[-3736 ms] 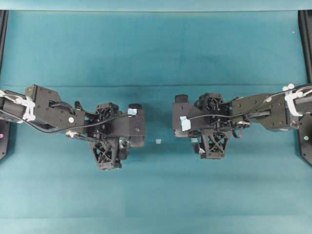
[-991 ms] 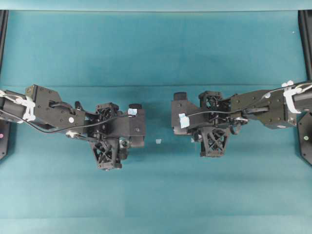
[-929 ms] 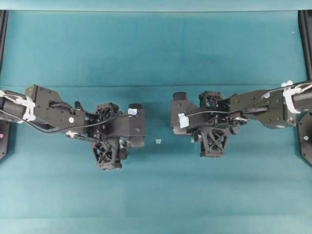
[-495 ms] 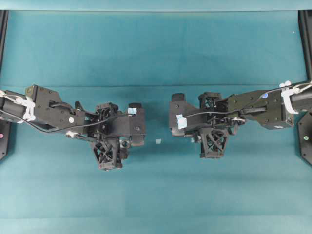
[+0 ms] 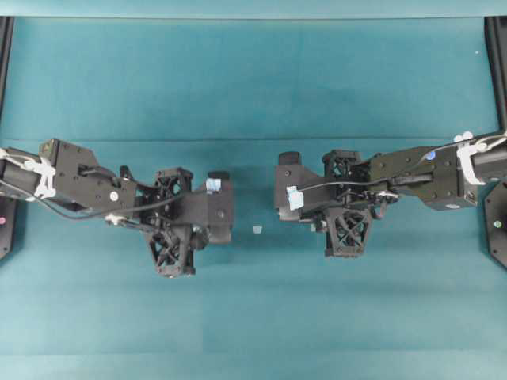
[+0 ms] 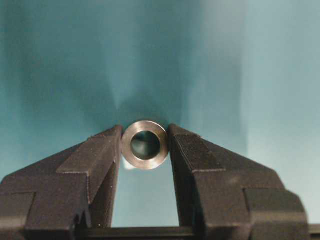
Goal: Insert the washer onto the shaft with both hands.
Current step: 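Close left gripper on the washer and lift both parts, then bring the washer and shaft toward each other above the table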
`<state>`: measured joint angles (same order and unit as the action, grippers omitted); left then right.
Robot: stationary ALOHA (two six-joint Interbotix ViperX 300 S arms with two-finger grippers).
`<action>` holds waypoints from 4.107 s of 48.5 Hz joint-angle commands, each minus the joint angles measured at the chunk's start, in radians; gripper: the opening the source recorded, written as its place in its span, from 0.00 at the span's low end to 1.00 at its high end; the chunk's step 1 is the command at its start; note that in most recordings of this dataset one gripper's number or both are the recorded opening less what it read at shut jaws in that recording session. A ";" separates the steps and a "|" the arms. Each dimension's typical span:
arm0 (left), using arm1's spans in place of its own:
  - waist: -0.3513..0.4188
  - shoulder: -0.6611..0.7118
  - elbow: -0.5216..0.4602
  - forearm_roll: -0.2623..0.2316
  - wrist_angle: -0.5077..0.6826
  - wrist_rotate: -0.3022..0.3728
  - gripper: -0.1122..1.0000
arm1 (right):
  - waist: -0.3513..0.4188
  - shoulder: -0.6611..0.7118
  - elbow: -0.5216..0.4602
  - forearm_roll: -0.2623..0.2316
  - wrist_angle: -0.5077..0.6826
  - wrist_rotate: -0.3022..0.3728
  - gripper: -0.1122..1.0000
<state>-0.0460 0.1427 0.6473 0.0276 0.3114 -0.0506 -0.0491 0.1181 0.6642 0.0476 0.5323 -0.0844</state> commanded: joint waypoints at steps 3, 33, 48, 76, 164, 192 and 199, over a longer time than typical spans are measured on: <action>-0.017 -0.006 -0.011 -0.002 0.000 0.015 0.41 | 0.020 0.006 0.008 0.009 -0.005 -0.003 0.10; -0.009 -0.110 0.015 -0.002 -0.051 0.023 0.41 | 0.021 -0.095 0.032 0.009 -0.078 0.061 0.10; -0.009 -0.150 0.061 -0.005 -0.143 0.020 0.41 | 0.026 -0.149 0.100 0.009 -0.186 0.146 0.10; -0.009 -0.216 0.164 -0.005 -0.503 0.005 0.41 | 0.091 -0.264 0.305 0.009 -0.614 0.304 0.10; -0.052 -0.049 0.129 -0.005 -0.994 -0.175 0.41 | 0.235 -0.040 0.430 0.046 -1.394 0.354 0.10; -0.067 -0.011 0.100 -0.005 -0.989 -0.192 0.41 | 0.236 -0.020 0.411 0.064 -1.456 0.354 0.10; -0.066 0.000 0.092 -0.002 -0.988 -0.192 0.41 | 0.236 -0.018 0.405 0.064 -1.460 0.354 0.10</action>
<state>-0.1089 0.1442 0.7547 0.0261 -0.6703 -0.2408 0.1841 0.1028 1.0830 0.1104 -0.9127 0.2592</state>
